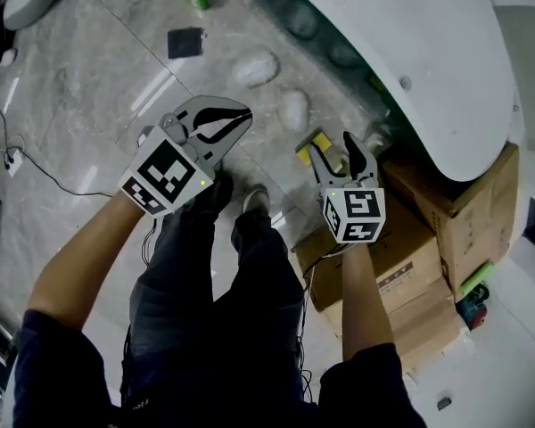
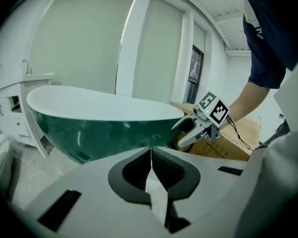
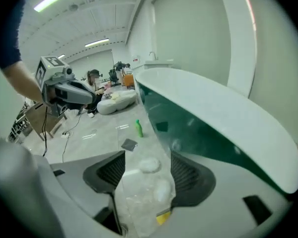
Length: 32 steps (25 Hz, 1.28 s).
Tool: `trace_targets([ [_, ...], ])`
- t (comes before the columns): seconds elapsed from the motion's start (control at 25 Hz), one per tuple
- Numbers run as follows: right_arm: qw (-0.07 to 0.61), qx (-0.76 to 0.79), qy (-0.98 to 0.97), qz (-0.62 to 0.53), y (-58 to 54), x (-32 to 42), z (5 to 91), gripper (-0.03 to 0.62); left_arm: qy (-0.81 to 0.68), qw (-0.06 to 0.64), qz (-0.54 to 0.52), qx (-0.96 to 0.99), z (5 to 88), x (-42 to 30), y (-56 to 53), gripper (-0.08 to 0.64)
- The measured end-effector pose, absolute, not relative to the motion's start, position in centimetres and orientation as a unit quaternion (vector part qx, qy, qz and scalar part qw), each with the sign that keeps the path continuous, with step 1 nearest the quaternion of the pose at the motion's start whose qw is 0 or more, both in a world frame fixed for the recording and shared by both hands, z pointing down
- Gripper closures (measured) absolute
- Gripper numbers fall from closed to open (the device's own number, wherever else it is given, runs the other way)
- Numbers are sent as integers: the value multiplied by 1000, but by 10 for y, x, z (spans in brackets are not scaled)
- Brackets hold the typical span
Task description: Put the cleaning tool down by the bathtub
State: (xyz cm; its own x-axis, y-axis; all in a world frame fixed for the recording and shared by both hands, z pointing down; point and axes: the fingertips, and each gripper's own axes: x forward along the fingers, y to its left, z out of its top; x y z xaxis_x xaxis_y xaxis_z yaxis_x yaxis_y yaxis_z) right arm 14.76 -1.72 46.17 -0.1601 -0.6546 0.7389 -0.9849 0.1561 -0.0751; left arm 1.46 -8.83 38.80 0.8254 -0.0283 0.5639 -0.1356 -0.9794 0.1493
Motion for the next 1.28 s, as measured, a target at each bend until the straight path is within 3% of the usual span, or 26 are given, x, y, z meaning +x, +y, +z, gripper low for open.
trace_targets([
  [0.6, 177, 620, -732, 223, 1, 136, 150, 316, -101, 59, 216, 969, 100, 22, -55, 528],
  [0.96, 126, 641, -737, 172, 13, 132, 36, 344, -100, 35, 174, 979, 2, 23, -37, 528],
  [1.28, 87, 659, -736, 132, 21, 130, -26, 412, -101, 22, 129, 986, -52, 26, -34, 528],
])
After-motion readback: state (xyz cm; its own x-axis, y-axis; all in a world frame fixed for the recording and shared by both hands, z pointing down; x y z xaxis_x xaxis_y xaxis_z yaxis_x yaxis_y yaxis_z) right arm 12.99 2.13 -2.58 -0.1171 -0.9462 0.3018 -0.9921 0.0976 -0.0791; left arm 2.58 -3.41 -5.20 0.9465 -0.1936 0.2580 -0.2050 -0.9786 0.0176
